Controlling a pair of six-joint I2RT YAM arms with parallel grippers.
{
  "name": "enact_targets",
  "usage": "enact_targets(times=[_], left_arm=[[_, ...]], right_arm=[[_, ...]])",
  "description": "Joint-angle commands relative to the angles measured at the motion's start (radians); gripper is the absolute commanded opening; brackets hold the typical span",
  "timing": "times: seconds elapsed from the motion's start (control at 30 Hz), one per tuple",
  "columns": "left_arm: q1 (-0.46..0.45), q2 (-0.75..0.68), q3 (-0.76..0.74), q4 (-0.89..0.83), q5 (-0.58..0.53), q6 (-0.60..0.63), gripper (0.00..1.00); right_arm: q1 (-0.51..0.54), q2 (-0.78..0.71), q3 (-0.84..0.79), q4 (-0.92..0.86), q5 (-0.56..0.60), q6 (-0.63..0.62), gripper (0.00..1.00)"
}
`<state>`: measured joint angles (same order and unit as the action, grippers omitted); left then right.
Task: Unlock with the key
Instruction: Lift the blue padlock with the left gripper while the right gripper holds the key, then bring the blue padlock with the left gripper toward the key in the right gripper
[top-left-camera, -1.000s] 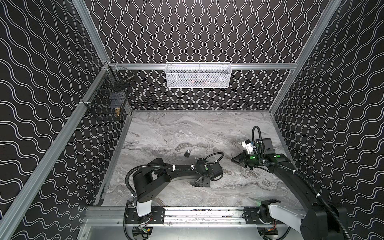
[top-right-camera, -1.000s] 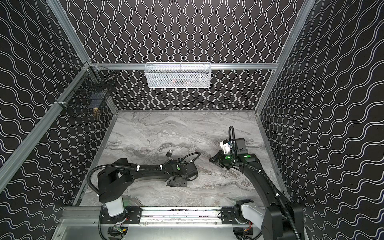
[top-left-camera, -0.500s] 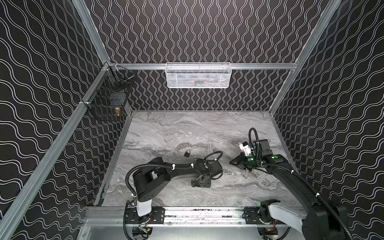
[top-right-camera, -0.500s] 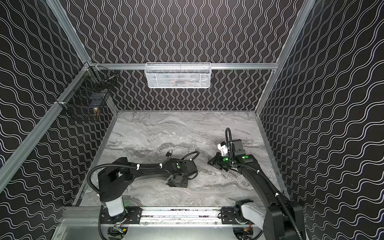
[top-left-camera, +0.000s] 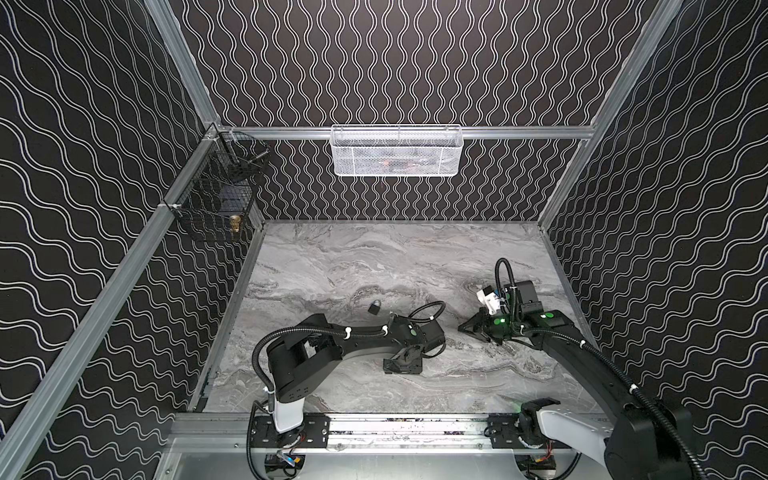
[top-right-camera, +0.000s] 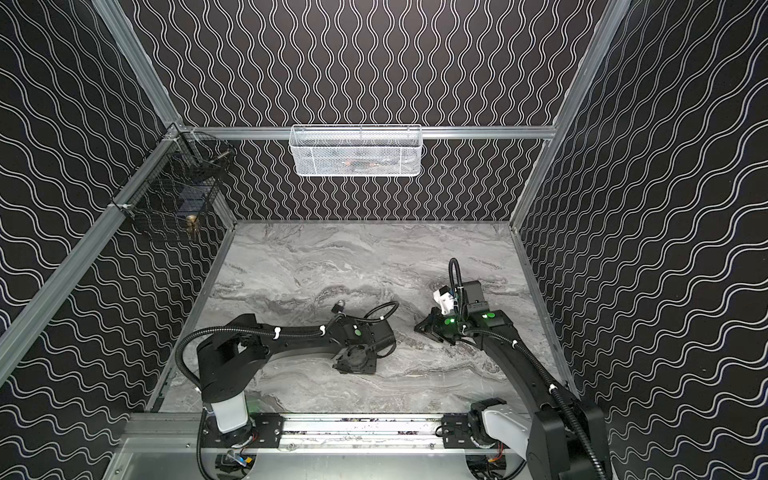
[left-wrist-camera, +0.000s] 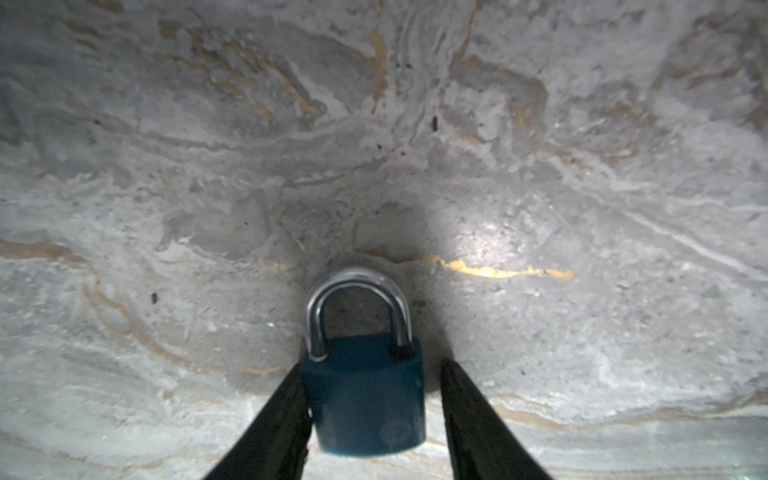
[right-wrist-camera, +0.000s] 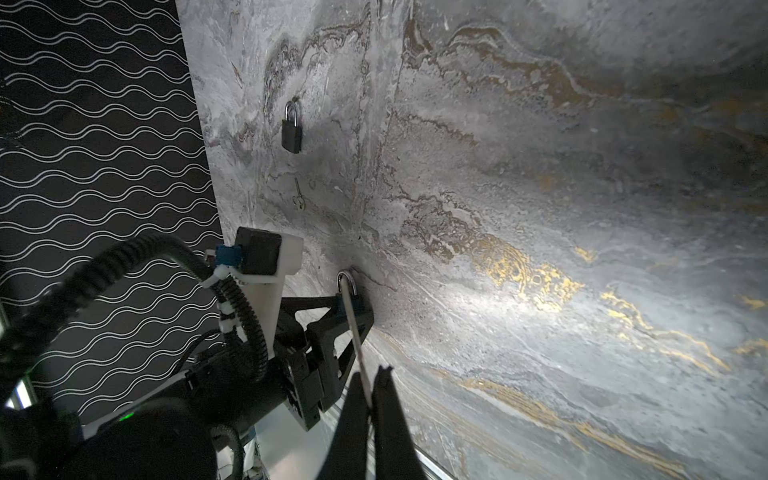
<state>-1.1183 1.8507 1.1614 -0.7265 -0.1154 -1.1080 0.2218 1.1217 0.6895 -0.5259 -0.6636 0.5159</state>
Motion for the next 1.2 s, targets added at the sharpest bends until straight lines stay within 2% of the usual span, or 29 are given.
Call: enact_targets(times=[0.0,0.3,0.7,0.97,1.17], left_arm=[[0.002,0.01,-0.005,-0.027,-0.002,-0.034,0.5],[0.002,-0.002,-0.006,-0.027,-0.017,-0.034,0.41],[0.002,-0.081,0.001,-0.028,-0.076,-0.043,0.34],[0.036,-0.195,0.024,-0.064,-0.152,-0.059,0.3],[0.081,-0.304,0.032,-0.05,-0.194,-0.083,0.24]], right_arm=[[0.004,0.0,-0.006,0.022,-0.011,0.011,0.0],[0.01,0.004,-0.005,0.02,-0.007,0.008,0.0],[0.028,0.002,0.0,0.004,0.005,0.004,0.0],[0.085,-0.015,-0.001,-0.009,0.028,0.024,0.0],[0.188,-0.07,-0.05,0.08,0.046,0.116,0.0]])
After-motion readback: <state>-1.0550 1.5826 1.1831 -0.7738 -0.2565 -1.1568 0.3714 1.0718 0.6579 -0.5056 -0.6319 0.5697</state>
